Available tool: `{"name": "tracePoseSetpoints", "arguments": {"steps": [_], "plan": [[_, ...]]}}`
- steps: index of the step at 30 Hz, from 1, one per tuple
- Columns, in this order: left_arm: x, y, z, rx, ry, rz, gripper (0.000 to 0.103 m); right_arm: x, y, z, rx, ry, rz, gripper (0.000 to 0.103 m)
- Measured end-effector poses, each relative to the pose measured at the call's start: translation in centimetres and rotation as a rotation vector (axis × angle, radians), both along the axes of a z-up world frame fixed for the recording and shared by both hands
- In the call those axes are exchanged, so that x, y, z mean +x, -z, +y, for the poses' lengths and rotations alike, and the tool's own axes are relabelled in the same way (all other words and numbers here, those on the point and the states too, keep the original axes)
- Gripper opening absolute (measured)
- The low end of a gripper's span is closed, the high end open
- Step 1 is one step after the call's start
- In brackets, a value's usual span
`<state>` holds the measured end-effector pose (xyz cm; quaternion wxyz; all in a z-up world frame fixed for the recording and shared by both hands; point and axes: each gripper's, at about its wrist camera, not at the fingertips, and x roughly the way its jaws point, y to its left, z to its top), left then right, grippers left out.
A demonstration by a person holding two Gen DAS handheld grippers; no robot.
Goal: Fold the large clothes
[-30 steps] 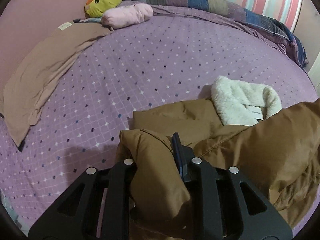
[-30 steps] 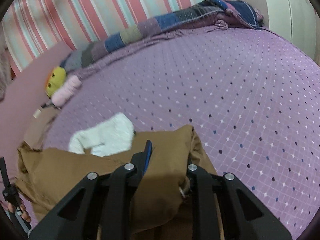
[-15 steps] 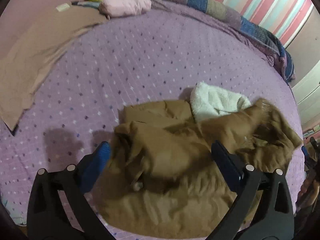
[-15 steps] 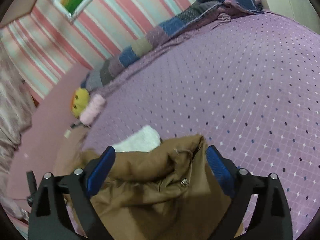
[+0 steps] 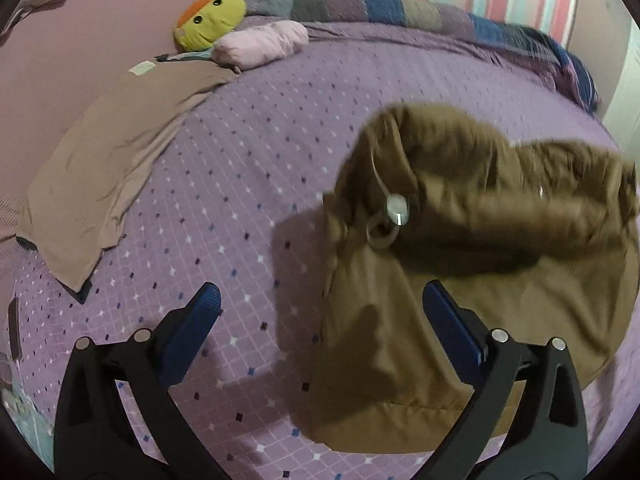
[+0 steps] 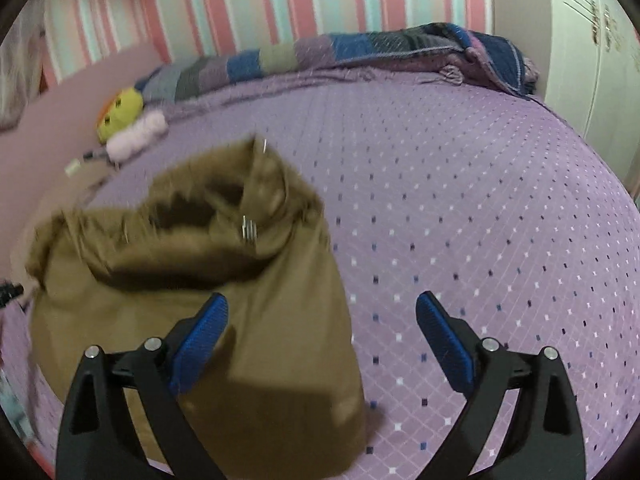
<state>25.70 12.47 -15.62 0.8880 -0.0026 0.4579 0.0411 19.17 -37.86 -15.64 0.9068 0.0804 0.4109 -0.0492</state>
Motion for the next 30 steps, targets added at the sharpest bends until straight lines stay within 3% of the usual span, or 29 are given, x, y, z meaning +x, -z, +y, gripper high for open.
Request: {"name": "tracePoseSetpoints", "arguments": {"steps": [3, 7, 9, 17, 20, 24, 30], "plan": [[0.8, 1.6, -0.7, -0.017, 0.017, 0.009, 0.100, 0.3, 1.3, 0.4, -0.036, 0.005, 0.002, 0.096], [2.5, 2.5, -1.7, -0.024, 0.008, -0.012, 0.100, 1.7, 2.2, 0.5, 0.012, -0.005, -0.011, 0.096], [3.3, 2.7, -2.6, -0.010, 0.010, -0.022, 0.100, 2.7, 2.3, 0.9, 0.012, -0.023, -0.024, 0.101], [7.1, 3.3, -4.3, 0.040, -0.025, -0.012, 0.100, 8.2, 4.2, 2.5, 0.038, -0.093, 0.022, 0.101], [8.6, 3.8, -4.0, 0.048, -0.065, 0.006, 0.100, 9.9, 4.4, 2.8, 0.048, -0.065, 0.018, 0.101], [10.5, 4.4, -3.6, 0.066, -0.116, 0.019, 0.099, 12.6, 5.7, 2.2, 0.085, 0.022, 0.080, 0.101], [12.5, 5.9, -2.9, 0.106, -0.158, 0.050, 0.100, 15.0, 7.6, 2.1, 0.019, 0.097, 0.129, 0.101]]}}
